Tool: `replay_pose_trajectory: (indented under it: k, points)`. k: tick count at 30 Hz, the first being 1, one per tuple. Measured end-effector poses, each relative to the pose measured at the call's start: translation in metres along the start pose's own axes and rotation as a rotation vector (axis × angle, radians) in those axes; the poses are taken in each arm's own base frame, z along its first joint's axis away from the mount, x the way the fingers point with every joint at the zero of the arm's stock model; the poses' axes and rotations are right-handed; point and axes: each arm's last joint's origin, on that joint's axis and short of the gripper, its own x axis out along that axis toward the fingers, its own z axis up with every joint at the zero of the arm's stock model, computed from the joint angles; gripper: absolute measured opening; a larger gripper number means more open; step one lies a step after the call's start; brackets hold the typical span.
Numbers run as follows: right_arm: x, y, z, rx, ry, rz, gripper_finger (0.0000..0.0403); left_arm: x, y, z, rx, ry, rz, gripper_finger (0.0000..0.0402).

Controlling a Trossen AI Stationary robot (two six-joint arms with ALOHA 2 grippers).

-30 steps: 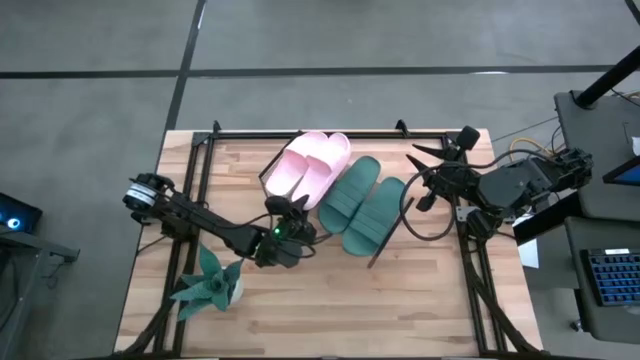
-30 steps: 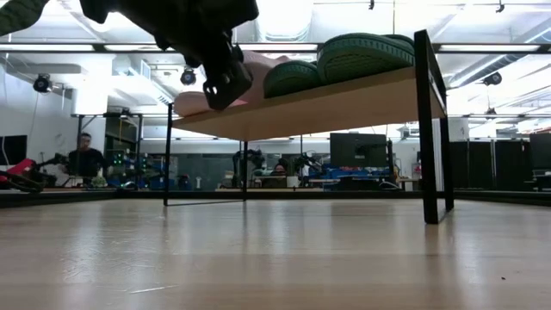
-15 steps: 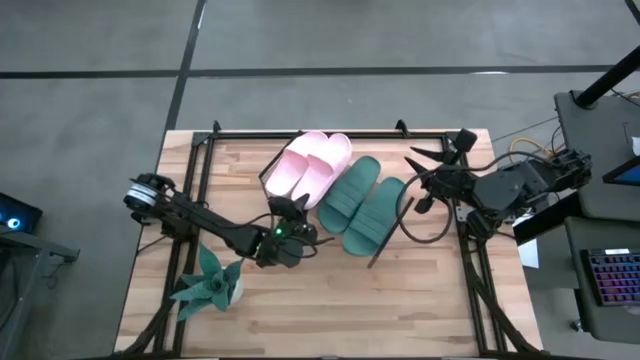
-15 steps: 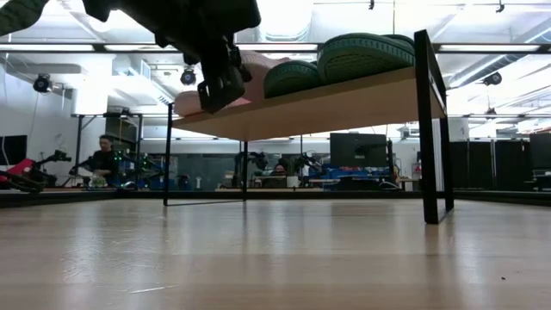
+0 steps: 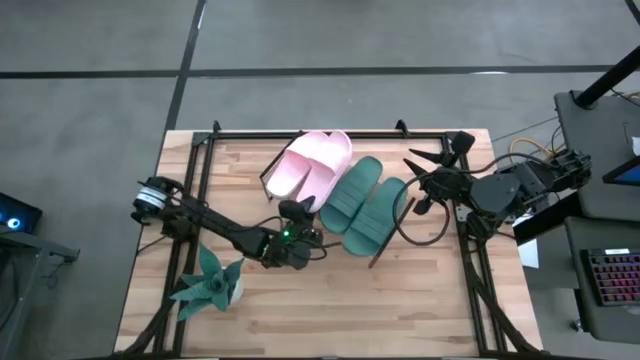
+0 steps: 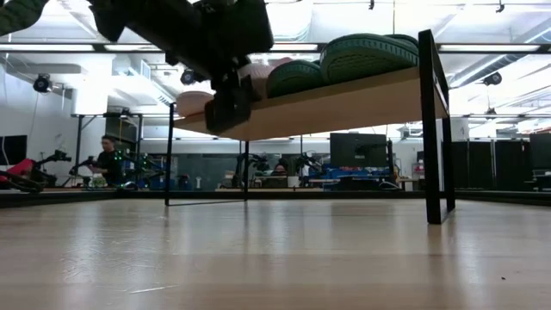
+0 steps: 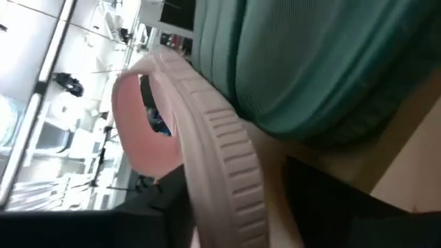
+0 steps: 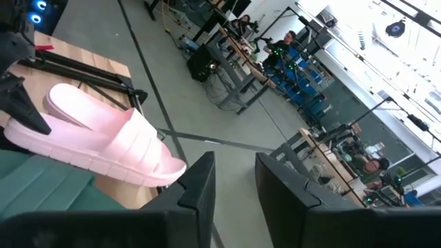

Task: Pick and place slides into the shelf
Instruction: Put the pink slide on the shelf

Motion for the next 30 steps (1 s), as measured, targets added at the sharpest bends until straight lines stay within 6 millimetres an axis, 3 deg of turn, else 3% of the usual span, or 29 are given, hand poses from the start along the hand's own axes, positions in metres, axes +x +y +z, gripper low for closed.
replay_pose_trajectory:
  k: [6, 9, 13, 18, 25, 30]
  points:
    - [0.0, 0.0, 0.0, -0.002, 0.0, 0.0, 0.0101, -0.009, 0.02, 0.002, -0.005, -0.031, -0.04, 0.0237]
    - [0.0, 0.0, 0.0, -0.002, 0.0, 0.0, 0.0099, -0.011, 0.028, 0.003, -0.025, -0.072, -0.146, 0.0257]
    - [0.0, 0.0, 0.0, -0.002, 0.001, 0.0, 0.0094, -0.015, 0.032, -0.002, -0.05, -0.074, -0.264, 0.027]
    - [0.0, 0.001, 0.0, -0.006, 0.001, 0.001, 0.0095, -0.029, 0.041, -0.009, 0.044, -0.067, -0.312, 0.0272]
    - [0.0, 0.001, -0.001, -0.016, 0.007, 0.003, 0.01, -0.057, 0.081, -0.007, -0.044, -0.189, -0.375, 0.0273]
    - [0.0, 0.001, -0.002, -0.017, 0.007, 0.003, 0.0096, -0.062, 0.113, -0.015, -0.131, -0.228, -0.373, 0.0272]
